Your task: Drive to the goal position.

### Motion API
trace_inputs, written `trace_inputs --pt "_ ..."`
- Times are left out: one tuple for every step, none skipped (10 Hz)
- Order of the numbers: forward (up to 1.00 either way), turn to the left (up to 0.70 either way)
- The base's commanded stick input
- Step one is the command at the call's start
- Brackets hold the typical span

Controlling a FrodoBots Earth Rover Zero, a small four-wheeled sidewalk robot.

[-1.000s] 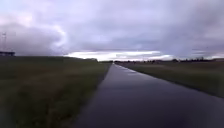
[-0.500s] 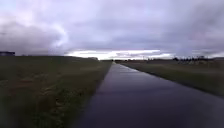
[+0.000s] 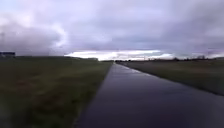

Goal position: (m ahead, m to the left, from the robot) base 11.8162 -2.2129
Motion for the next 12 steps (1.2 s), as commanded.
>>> trace_inputs --pt "0.7 0.0" --pt "0.7 -0.14" --pt "0.7 -0.27" --pt "0.7 -0.27" --pt "0.7 -0.27" --pt "0.7 -0.27" --pt "0.7 -0.27" --pt "0.7 -0.27" --pt "0.7 -0.27" --pt "0.7 -0.27" --pt "0.7 -0.27" --pt "0.7 -0.27"
